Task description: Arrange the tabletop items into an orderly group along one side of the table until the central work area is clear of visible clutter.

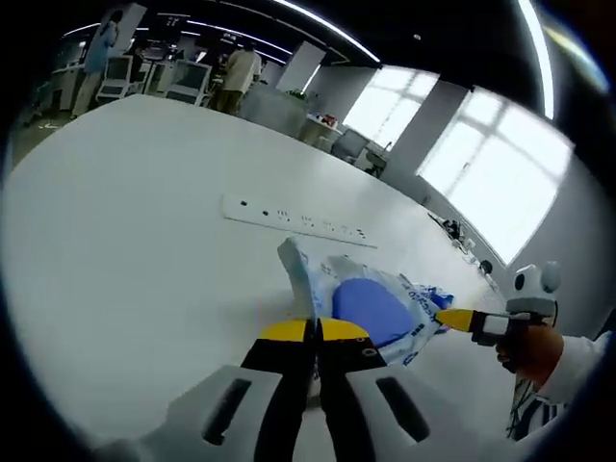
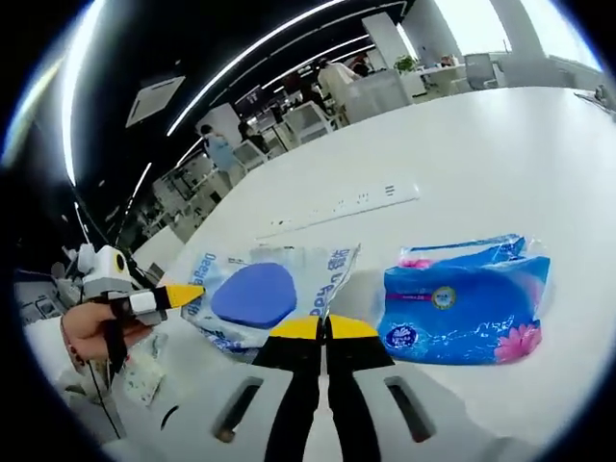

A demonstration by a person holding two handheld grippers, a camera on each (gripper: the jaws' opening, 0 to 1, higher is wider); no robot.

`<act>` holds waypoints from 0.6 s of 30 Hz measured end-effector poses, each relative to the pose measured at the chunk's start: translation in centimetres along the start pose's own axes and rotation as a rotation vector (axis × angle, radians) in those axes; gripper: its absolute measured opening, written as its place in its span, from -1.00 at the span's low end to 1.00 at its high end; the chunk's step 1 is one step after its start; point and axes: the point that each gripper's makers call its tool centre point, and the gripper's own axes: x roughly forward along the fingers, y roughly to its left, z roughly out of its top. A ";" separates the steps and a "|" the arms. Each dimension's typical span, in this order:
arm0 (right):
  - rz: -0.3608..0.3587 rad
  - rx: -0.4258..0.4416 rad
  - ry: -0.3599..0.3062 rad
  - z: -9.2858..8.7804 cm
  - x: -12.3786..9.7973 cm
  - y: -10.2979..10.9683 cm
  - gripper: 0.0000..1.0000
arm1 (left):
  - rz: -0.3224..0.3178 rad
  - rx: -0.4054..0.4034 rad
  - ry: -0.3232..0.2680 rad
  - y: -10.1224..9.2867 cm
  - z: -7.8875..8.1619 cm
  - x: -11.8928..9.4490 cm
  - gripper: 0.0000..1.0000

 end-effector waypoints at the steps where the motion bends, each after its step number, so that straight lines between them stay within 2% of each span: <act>1: -0.002 0.003 0.001 0.0 0.1 -0.1 -1.00 | -0.001 -0.003 0.003 0.1 -0.2 0.1 -1.00; 8: -0.025 0.006 0.010 -0.2 0.4 -0.5 -1.00 | -0.023 -0.046 -0.009 0.3 -0.2 0.7 -1.00; 18: -0.033 0.002 0.032 -0.6 0.8 -0.9 -1.00 | -0.011 -0.056 0.011 0.8 -0.9 1.2 -1.00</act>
